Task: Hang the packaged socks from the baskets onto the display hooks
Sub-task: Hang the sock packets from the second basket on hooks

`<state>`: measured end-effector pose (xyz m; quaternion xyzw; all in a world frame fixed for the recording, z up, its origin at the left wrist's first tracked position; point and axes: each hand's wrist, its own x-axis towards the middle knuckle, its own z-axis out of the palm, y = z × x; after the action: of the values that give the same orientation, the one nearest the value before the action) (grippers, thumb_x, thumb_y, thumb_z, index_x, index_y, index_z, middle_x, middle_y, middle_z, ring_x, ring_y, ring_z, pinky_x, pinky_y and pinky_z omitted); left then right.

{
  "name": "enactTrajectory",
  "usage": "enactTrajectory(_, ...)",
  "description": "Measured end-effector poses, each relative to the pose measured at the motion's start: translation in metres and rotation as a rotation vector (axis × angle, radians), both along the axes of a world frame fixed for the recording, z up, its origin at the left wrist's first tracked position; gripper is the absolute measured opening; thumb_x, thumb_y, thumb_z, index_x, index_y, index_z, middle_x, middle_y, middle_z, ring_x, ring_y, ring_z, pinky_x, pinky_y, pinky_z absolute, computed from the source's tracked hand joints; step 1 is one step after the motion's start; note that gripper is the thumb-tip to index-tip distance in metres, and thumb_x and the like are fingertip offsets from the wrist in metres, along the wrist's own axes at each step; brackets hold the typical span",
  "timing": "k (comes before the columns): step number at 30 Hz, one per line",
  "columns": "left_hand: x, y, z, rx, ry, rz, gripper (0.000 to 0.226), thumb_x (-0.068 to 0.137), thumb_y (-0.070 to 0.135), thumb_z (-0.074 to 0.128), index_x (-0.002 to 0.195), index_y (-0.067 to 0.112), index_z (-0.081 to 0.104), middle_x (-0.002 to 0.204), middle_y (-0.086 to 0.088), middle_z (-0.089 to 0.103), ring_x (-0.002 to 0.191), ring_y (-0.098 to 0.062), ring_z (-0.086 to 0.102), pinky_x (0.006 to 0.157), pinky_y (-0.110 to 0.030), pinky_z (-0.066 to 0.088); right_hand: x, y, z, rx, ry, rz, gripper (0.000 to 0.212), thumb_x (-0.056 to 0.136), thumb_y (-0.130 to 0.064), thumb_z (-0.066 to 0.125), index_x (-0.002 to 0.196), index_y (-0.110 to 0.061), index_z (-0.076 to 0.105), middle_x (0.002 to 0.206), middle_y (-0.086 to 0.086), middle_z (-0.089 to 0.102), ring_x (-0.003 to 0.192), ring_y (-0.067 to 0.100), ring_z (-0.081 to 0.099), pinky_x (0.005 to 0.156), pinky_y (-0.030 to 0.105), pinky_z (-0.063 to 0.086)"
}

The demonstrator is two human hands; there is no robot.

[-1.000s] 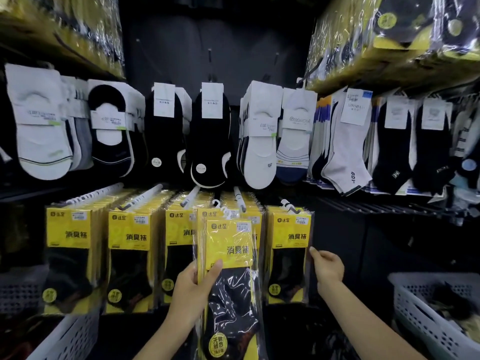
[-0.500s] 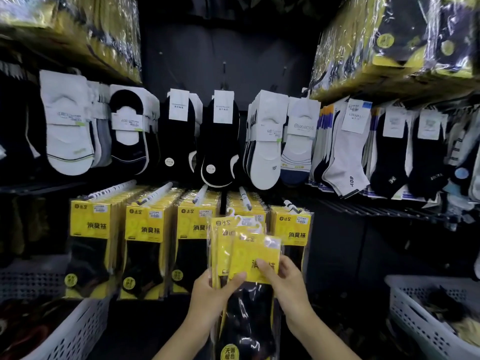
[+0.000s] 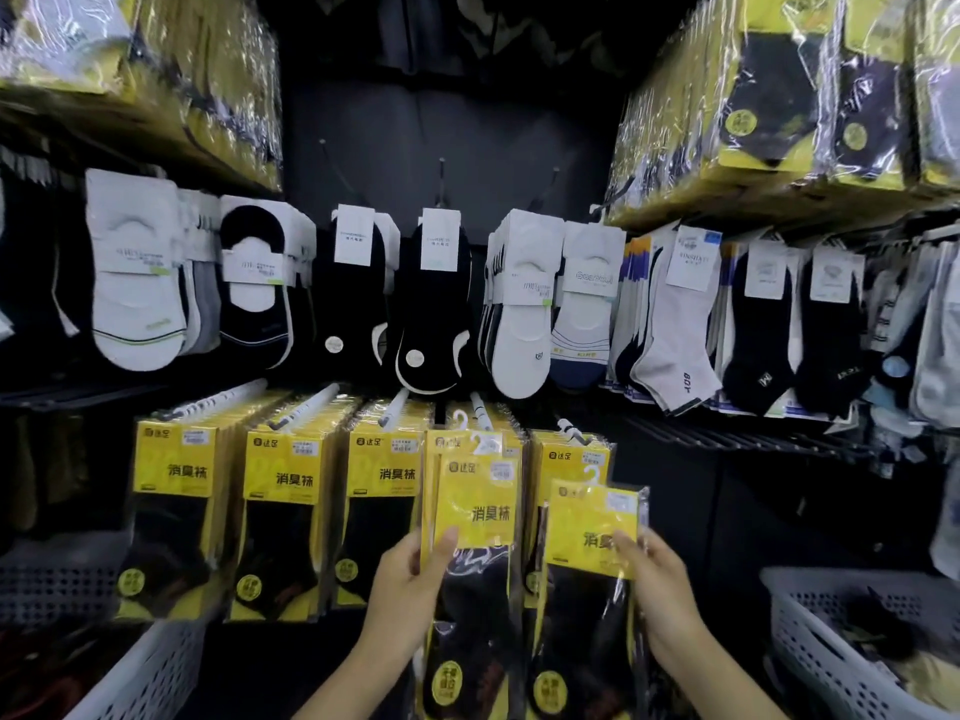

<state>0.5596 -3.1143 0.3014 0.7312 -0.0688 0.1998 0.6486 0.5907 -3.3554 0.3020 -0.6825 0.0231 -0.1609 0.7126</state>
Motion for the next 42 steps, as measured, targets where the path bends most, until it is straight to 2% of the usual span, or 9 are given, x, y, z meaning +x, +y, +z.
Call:
enactTrajectory(5, 0.014, -0.001, 0.007, -0.023, -0.044, 0.028, 0.037, 0.086, 0.046, 0.052, 0.091, 0.012, 0.065, 0.062, 0.000, 0.049, 0.061, -0.012, 0.046, 0.057, -0.019, 0.036, 0.028, -0.024, 0.024, -0.061, -0.069, -0.088, 0.013, 0.096, -0.016, 0.053, 0.090, -0.021, 0.064, 0.110, 0.006, 0.067, 0.090, 0.008, 0.059, 0.086, 0.028, 0.040)
enactTrajectory(9, 0.024, -0.005, 0.007, -0.032, -0.007, 0.007, 0.027, 0.088, 0.044, 0.052, 0.084, 0.018, 0.056, 0.085, -0.007, 0.054, 0.078, -0.016, 0.050, 0.063, -0.017, 0.039, 0.049, -0.020, 0.029, -0.075, -0.095, -0.028, 0.014, 0.096, -0.013, 0.053, 0.100, -0.018, 0.066, 0.102, 0.002, 0.070, 0.095, 0.014, 0.064, 0.075, 0.022, 0.047)
enactTrajectory(17, 0.036, -0.008, -0.001, -0.086, 0.016, -0.032, 0.012, 0.085, 0.046, 0.054, 0.084, 0.036, 0.060, 0.085, 0.001, 0.051, 0.076, -0.008, 0.048, 0.067, -0.016, 0.041, 0.084, -0.012, 0.018, -0.099, -0.062, 0.043, 0.012, 0.095, -0.016, 0.056, 0.099, -0.020, 0.066, 0.093, -0.008, 0.071, 0.086, 0.003, 0.066, 0.065, 0.013, 0.049)
enactTrajectory(22, 0.038, -0.007, -0.004, -0.108, 0.009, -0.030, 0.019, 0.085, 0.044, 0.056, 0.080, 0.027, 0.062, 0.086, -0.002, 0.054, 0.078, -0.009, 0.050, 0.066, -0.016, 0.041, 0.104, -0.011, -0.002, -0.067, 0.050, -0.223, 0.022, 0.081, -0.030, 0.074, 0.088, -0.011, 0.064, 0.087, 0.000, 0.066, 0.078, 0.008, 0.059, 0.070, 0.023, 0.043)
enactTrajectory(26, 0.035, -0.005, -0.006, -0.139, 0.010, -0.021, 0.012, 0.088, 0.037, 0.057, 0.082, 0.029, 0.064, 0.082, 0.001, 0.056, 0.070, -0.004, 0.049, 0.060, -0.012, 0.042, 0.098, -0.014, -0.020, -0.091, 0.165, -0.399, 0.026, 0.083, -0.023, 0.073, 0.097, -0.006, 0.061, 0.103, 0.011, 0.066, 0.083, 0.016, 0.054, 0.077, 0.028, 0.041)
enactTrajectory(33, 0.022, -0.008, -0.005, -0.215, 0.042, 0.007, 0.006, 0.088, 0.034, 0.060, 0.086, 0.031, 0.064, 0.073, 0.015, 0.069, 0.068, 0.009, 0.061, 0.057, -0.003, 0.042, 0.042, 0.021, -0.006, -0.087, 0.037, 0.021, 0.020, 0.091, -0.033, 0.060, 0.100, -0.016, 0.063, 0.103, 0.004, 0.066, 0.094, 0.020, 0.065, 0.082, 0.029, 0.053)
enactTrajectory(36, 0.014, -0.013, -0.004, -0.243, 0.079, -0.017, 0.012, 0.085, 0.037, 0.063, 0.085, 0.026, 0.067, 0.076, 0.007, 0.065, 0.067, -0.002, 0.059, 0.061, -0.010, 0.043, 0.015, 0.043, 0.012, -0.118, 0.015, 0.204, 0.023, 0.091, -0.035, 0.057, 0.105, -0.018, 0.063, 0.105, 0.002, 0.068, 0.096, 0.016, 0.066, 0.081, 0.026, 0.055)
enactTrajectory(39, 0.005, -0.018, 0.001, -0.242, 0.091, -0.044, 0.016, 0.081, 0.037, 0.068, 0.086, 0.022, 0.071, 0.078, 0.009, 0.074, 0.071, -0.003, 0.068, 0.060, -0.011, 0.045, -0.004, 0.058, 0.022, -0.123, -0.026, 0.271, 0.027, 0.088, -0.036, 0.062, 0.110, -0.020, 0.062, 0.109, -0.003, 0.070, 0.103, 0.011, 0.065, 0.091, 0.029, 0.053)
enactTrajectory(42, -0.002, -0.020, 0.006, -0.229, 0.071, -0.074, 0.016, 0.078, 0.036, 0.071, 0.087, 0.023, 0.072, 0.079, 0.009, 0.075, 0.074, -0.002, 0.069, 0.062, -0.012, 0.048, -0.015, 0.064, 0.026, -0.085, -0.081, 0.258, 0.018, 0.087, -0.028, 0.065, 0.105, -0.027, 0.064, 0.099, -0.013, 0.074, 0.088, 0.003, 0.069, 0.078, 0.025, 0.057)
